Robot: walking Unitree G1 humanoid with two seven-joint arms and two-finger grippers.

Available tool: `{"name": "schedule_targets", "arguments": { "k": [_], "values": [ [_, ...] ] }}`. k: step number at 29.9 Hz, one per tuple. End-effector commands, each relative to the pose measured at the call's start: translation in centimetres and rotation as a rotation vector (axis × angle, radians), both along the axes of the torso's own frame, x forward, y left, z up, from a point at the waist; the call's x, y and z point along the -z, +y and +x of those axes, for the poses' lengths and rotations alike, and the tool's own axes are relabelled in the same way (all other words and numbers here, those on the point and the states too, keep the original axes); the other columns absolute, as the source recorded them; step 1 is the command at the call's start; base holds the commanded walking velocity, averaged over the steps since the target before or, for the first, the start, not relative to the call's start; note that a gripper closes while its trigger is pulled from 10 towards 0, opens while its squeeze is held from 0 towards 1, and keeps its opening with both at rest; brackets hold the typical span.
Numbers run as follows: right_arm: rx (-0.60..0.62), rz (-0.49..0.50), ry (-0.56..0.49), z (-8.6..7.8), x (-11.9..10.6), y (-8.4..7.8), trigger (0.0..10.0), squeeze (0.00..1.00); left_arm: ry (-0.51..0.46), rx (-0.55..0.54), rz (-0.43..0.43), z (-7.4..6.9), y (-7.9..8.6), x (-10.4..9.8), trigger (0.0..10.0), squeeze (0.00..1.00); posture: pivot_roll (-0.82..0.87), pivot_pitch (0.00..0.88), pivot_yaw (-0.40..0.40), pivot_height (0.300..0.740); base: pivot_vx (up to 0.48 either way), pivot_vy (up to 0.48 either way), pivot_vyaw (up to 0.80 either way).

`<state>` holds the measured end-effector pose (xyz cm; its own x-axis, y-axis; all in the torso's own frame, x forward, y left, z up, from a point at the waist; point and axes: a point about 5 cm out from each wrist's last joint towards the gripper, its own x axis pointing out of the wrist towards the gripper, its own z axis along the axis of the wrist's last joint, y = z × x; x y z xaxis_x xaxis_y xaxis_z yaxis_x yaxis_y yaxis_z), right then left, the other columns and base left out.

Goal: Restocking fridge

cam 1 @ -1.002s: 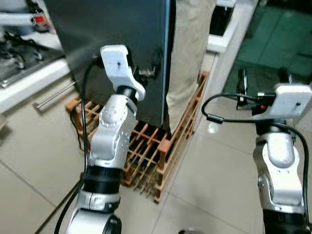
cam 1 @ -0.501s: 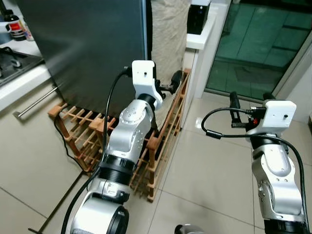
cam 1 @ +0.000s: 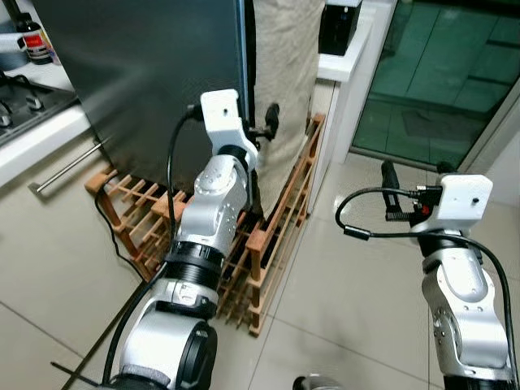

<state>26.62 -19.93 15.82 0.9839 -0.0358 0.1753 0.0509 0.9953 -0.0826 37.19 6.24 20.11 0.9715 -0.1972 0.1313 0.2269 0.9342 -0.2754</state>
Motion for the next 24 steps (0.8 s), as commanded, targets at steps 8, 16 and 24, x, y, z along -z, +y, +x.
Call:
{"name": "schedule_targets", "arguments": {
  "k": [8, 16, 24],
  "values": [
    [-0.013, -0.002, -0.012, -0.1, -0.5, 0.2, 10.0, 0.00, -0.036, 0.079, -0.054, -0.3, -1.8, -1.3, 10.0, 0.00, -0.21, 0.016, 0.026, 0.740, 0.000, 0.000, 0.00],
    [-0.011, -0.004, -0.002, -0.2, -0.3, 0.2, 10.0, 0.00, -0.054, 0.140, -0.059, -1.6, -2.5, -1.6, 10.0, 0.00, -0.21, 0.020, 0.032, 0.740, 0.000, 0.000, 0.00],
    [-0.016, -0.004, 0.007, -0.3, -0.1, 0.3, 10.0, 0.00, -0.023, 0.164, -0.039, -2.5, -2.5, -0.6, 10.0, 0.00, -0.20, 0.014, 0.033, 0.740, 0.000, 0.000, 0.00]
  ]
}}
